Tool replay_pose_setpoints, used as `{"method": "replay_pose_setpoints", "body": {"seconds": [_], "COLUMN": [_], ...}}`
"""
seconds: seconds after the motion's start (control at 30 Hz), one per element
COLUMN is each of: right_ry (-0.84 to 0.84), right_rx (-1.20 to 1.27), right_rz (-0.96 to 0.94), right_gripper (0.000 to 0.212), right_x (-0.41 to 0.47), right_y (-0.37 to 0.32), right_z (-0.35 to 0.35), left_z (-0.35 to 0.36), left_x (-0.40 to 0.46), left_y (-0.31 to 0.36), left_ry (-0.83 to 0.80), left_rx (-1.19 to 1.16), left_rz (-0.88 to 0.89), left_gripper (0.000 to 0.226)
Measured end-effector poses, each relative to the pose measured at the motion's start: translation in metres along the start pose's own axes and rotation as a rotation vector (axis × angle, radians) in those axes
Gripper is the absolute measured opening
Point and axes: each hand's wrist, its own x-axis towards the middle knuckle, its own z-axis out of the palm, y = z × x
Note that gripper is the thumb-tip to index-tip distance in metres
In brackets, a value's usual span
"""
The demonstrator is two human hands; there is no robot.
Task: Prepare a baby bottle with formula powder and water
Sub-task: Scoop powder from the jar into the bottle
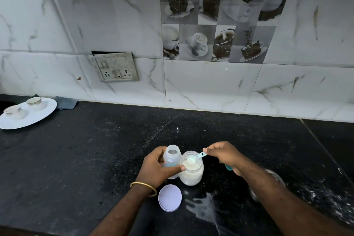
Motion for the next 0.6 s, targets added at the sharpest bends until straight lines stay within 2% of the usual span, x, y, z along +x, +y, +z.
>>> {"method": "replay_pose_setpoints", "body": {"seconds": [0.13,0.6], "right_ry": [0.018,0.031], "right_rx": [-0.047,0.045], "right_rz": [-0.025,-0.027], "right_gripper": [0.021,0.019], "right_x": [-0.002,-0.011], "right_y": [0.002,0.009], "right_z": [0.000,0.005], "left_z": [0.001,0.000], "left_x": [0.000,0.000], "left_y": [0.004,0.012], "left_ry": [-0.003,-0.018], "left_rx": [-0.013,-0.024], "left_rz": [-0.005,0.007], "left_gripper": [0.055,0.057]}}
